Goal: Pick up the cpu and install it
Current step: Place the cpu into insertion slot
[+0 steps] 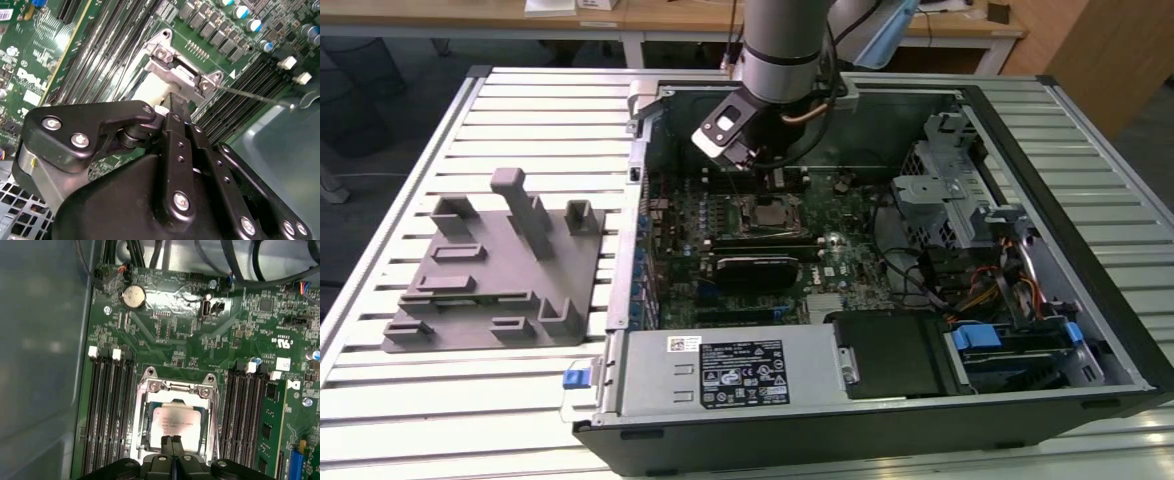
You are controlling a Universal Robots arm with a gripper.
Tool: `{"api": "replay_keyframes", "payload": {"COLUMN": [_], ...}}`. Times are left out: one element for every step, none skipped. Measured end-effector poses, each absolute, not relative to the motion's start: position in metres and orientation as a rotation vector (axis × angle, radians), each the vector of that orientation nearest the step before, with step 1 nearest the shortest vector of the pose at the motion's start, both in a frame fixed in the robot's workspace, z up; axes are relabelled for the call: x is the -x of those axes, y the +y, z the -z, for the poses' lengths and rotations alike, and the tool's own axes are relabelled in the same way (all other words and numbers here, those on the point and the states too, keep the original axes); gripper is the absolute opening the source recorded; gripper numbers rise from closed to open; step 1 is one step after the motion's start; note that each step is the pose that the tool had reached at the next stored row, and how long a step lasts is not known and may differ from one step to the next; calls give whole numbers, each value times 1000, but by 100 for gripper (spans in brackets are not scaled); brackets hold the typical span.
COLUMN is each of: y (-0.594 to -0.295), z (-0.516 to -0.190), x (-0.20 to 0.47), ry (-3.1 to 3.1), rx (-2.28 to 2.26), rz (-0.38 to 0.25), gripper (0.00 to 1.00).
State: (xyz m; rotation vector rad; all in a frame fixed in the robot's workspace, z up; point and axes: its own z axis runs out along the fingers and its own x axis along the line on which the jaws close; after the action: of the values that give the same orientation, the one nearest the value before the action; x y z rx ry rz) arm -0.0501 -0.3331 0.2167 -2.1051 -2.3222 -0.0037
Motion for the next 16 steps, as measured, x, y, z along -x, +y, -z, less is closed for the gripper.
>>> {"api": "replay_keyframes", "payload": {"y": [-333, -333, -333, -333, -333, -333, -333, -333, -333, -333, -333, -333, -333, -333, -333, -333], "z": [-216, -216, -215, -214, -213, -212, -211, -210, -209, -209, -208, -207, -206, -205, -204, -204], "x": [51, 52, 53, 54, 54, 54, 55, 55, 56, 56, 56, 57, 57, 57, 57, 57], "ry": [-2322, -2323, -2323, -2324, -2324, -2324, -2324, -2325, -2325, -2325, -2326, -2326, -2327, -2327, -2327, -2327], "rx": [2105, 2104, 2104, 2104, 2103, 2103, 2103, 2102, 2102, 2102, 2101, 2101, 2100, 2100, 2100, 2099], "rz": [4, 4, 4, 4, 4, 4, 4, 4, 4, 4, 4, 4, 4, 4, 4, 4], "gripper": [11, 11, 11, 11, 11, 11, 11, 11, 11, 11, 11, 11, 11, 11, 11, 11]}}
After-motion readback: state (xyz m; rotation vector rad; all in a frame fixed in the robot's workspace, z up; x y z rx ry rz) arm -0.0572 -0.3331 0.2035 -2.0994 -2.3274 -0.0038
